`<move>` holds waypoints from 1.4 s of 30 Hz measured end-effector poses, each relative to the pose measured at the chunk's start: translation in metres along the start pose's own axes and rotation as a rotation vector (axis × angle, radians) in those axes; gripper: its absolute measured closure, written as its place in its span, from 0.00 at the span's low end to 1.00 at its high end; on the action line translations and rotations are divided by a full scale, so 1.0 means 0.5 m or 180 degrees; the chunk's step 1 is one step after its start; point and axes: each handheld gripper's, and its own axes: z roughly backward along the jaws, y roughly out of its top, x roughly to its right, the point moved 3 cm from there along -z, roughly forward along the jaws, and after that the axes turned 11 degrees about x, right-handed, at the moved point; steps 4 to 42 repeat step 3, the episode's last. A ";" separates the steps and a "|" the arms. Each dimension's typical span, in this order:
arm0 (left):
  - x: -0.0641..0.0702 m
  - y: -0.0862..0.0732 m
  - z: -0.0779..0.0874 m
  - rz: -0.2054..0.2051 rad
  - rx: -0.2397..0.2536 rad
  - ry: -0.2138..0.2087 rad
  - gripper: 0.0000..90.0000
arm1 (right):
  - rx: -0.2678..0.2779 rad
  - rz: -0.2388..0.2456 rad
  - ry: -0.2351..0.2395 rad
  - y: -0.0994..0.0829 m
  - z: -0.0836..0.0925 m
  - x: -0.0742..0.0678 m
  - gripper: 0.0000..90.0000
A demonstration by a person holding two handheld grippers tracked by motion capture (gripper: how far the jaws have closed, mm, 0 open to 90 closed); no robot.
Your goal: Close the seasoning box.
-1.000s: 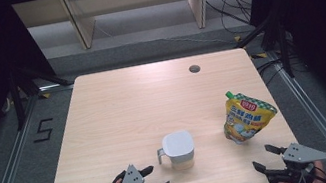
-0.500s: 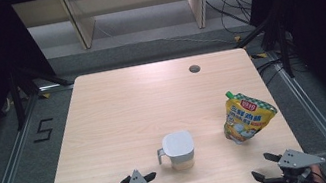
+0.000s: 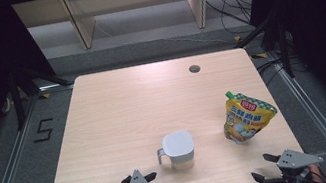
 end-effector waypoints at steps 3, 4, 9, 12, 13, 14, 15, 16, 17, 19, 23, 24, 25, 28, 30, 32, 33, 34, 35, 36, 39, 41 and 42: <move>-0.004 0.001 0.001 0.0013 0.0023 0.0015 0.30 | -0.0005 0.0007 -0.0008 0.000 0.001 0.001 0.29; -0.004 0.001 0.001 0.0013 0.0023 0.0015 0.30 | -0.0005 0.0007 -0.0008 0.000 0.001 0.001 0.29; -0.004 0.001 0.001 0.0013 0.0023 0.0015 0.30 | -0.0005 0.0007 -0.0008 0.000 0.001 0.001 0.29; -0.004 0.001 0.001 0.0013 0.0023 0.0015 0.30 | -0.0005 0.0007 -0.0008 0.000 0.001 0.001 0.29; -0.004 0.001 0.001 0.0013 0.0023 0.0015 0.30 | -0.0005 0.0007 -0.0008 0.000 0.001 0.001 0.29; -0.004 0.001 0.001 0.0013 0.0023 0.0015 0.30 | -0.0005 0.0007 -0.0008 0.000 0.001 0.001 0.29; -0.004 0.001 0.001 0.0013 0.0023 0.0015 0.30 | -0.0005 0.0007 -0.0008 0.000 0.001 0.001 0.29; -0.004 0.001 0.001 0.0013 0.0023 0.0015 0.30 | -0.0005 0.0007 -0.0008 0.000 0.001 0.001 0.29; -0.004 0.001 0.001 0.0013 0.0023 0.0015 0.30 | -0.0005 0.0007 -0.0008 0.000 0.001 0.001 0.29; -0.004 0.001 0.001 0.0013 0.0023 0.0015 0.30 | -0.0005 0.0007 -0.0008 0.000 0.001 0.001 0.29; -0.004 0.001 0.001 0.0013 0.0023 0.0015 0.30 | -0.0005 0.0007 -0.0008 0.000 0.001 0.001 0.29; -0.004 0.001 0.001 0.0013 0.0023 0.0015 0.30 | -0.0005 0.0007 -0.0008 0.000 0.001 0.001 0.29; -0.004 0.001 0.001 0.0013 0.0023 0.0015 0.30 | -0.0005 0.0007 -0.0008 0.000 0.001 0.001 0.29; -0.004 0.001 0.001 0.0013 0.0023 0.0015 0.30 | -0.0005 0.0007 -0.0008 0.000 0.001 0.001 0.29; -0.004 0.001 0.001 0.0013 0.0023 0.0015 0.30 | -0.0005 0.0007 -0.0008 0.000 0.001 0.001 0.29; -0.004 0.001 0.001 0.0013 0.0023 0.0015 0.30 | -0.0005 0.0007 -0.0008 0.000 0.001 0.001 0.29; -0.004 0.001 0.001 0.0013 0.0023 0.0015 0.30 | -0.0005 0.0007 -0.0008 0.000 0.001 0.001 0.29; -0.004 0.001 0.001 0.0013 0.0023 0.0015 0.30 | -0.0005 0.0007 -0.0008 0.000 0.001 0.001 0.29; -0.004 0.001 0.001 0.0013 0.0023 0.0015 0.30 | -0.0005 0.0007 -0.0008 0.000 0.001 0.001 0.29; -0.004 0.001 0.001 0.0013 0.0023 0.0015 0.30 | -0.0005 0.0007 -0.0008 0.000 0.001 0.001 0.29; -0.004 0.001 0.001 0.0013 0.0023 0.0015 0.30 | -0.0005 0.0007 -0.0008 0.000 0.001 0.001 0.29; -0.004 0.001 0.001 0.0013 0.0023 0.0015 0.30 | -0.0005 0.0007 -0.0008 0.000 0.001 0.001 0.29; -0.004 0.001 0.001 0.0013 0.0023 0.0015 0.30 | -0.0005 0.0007 -0.0008 0.000 0.001 0.001 0.29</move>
